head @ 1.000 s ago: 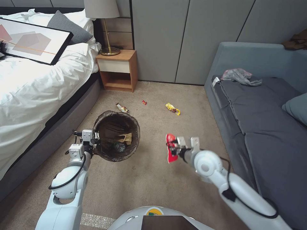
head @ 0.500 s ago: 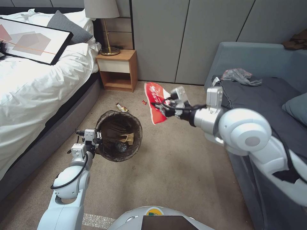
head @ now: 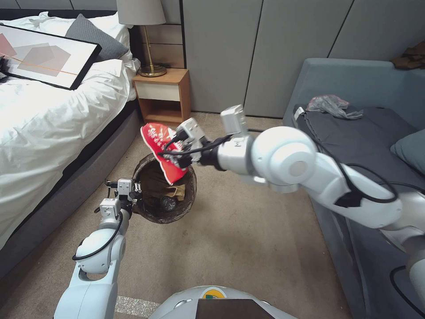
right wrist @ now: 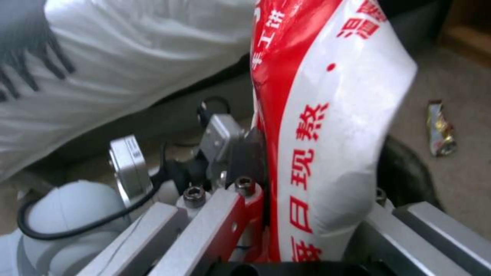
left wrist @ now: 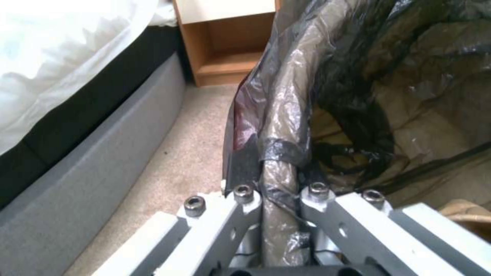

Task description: Pick up the trash bin, then pick up the garbage from the floor and place it into the trash bin.

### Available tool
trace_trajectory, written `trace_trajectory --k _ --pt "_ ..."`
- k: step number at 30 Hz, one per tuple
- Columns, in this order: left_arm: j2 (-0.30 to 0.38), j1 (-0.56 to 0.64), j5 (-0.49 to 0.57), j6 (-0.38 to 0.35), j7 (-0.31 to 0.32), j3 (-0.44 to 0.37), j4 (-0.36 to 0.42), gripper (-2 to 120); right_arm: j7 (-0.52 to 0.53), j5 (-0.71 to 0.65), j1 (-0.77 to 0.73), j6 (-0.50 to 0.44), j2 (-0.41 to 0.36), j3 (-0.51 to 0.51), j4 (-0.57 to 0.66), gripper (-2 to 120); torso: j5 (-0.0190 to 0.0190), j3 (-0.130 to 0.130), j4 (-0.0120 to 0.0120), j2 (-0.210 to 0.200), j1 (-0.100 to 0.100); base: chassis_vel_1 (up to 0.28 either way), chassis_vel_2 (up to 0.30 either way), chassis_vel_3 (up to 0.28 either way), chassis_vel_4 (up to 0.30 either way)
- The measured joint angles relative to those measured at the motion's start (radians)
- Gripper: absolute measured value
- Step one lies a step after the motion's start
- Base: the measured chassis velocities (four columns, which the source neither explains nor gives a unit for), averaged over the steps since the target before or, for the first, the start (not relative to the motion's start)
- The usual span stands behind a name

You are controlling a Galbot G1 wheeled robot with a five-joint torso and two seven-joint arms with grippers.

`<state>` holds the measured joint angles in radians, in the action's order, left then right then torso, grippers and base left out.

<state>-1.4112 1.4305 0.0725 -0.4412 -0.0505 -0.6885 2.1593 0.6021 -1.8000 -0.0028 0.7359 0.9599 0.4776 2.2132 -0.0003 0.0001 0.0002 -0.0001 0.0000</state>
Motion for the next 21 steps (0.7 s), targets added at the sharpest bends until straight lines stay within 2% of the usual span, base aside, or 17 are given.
trace_trajectory --k 2,5,21 --pt "-0.001 -0.002 0.003 0.0 0.0 -0.004 0.0 3 0.008 0.02 -0.011 0.0 0.018 0.051 -0.023 2 -0.0002 0.0 0.0 0.0 0.0 0.0 0.0 0.0 0.0" --pt "0.0 -0.004 0.006 0.0 0.0 -0.008 0.0 3 0.006 0.06 -0.049 0.0 0.016 0.074 -0.04 2 0.0002 0.0 -0.0002 0.0 0.0 0.0 0.0 0.0 0.0" --pt "0.0 -0.011 0.01 0.0 0.0 -0.011 -0.005 3 -0.015 0.158 -0.164 -0.001 0.008 0.086 -0.089 2 0.0003 0.0 -0.0003 0.0 0.0 0.0 0.0 0.0 0.0"
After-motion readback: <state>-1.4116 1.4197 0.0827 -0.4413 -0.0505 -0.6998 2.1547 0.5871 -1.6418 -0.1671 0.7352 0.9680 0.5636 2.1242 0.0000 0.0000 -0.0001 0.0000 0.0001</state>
